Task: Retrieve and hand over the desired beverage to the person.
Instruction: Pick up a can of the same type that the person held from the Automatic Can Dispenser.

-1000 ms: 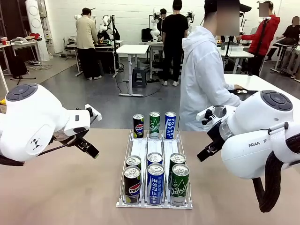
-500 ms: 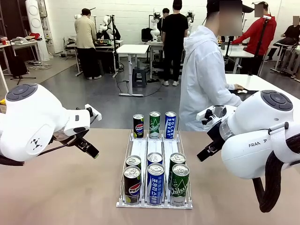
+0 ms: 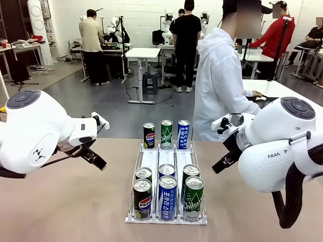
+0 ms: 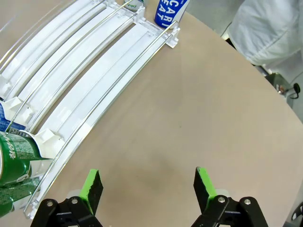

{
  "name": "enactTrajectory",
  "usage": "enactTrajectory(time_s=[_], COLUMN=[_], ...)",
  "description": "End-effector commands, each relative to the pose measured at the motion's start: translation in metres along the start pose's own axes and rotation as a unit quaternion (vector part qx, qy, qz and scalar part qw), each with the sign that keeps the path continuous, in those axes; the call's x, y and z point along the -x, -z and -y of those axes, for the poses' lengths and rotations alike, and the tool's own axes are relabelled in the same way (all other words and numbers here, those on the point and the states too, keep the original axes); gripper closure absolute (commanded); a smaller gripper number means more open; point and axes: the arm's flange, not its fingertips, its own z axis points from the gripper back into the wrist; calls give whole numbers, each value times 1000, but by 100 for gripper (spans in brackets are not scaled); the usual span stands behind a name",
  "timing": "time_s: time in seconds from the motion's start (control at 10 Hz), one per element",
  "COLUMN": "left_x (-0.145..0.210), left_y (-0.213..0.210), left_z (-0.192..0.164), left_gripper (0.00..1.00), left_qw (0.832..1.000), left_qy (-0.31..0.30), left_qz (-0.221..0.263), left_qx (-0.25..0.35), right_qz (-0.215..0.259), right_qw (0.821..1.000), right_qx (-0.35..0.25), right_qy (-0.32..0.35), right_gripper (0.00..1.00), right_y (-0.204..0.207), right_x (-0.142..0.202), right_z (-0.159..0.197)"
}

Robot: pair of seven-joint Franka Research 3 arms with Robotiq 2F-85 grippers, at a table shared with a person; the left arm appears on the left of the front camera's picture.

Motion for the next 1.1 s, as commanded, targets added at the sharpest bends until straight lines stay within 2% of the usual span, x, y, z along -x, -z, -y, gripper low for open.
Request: enactTrajectory(time_s=[0.0, 0.2, 0.3, 0.4, 0.7, 0.9, 1.0], left_x=[0, 0, -3, -15, -64, -87, -90], left_y=[0, 0, -28, -71, -186, -239, -248], left_z=[0, 0, 3, 3, -6, -3, -1], left_gripper=[0, 0, 0, 0, 0, 0, 0], left_qw=[1000, 1000, 999, 996, 978, 970, 970], left_qy=[0, 0, 17, 28, 46, 52, 51], left_qz=[0, 0, 24, 64, 138, 161, 164], left_qx=[0, 0, -19, -62, -153, -177, -171], right_qz=[0, 0, 31, 72, 120, 158, 166], right_qw=[1000, 1000, 999, 992, 974, 963, 960], right_qx=[0, 0, 36, 94, 185, 207, 216], right_qy=[0, 0, -21, -31, -57, -64, -67], right_gripper=[0, 0, 0, 0, 0, 0, 0], right_y=[0, 0, -33, -83, -219, -287, -300], right_x=[0, 0, 0, -3, -22, -33, -35], right_z=[0, 0, -15, -31, -59, -77, -83])
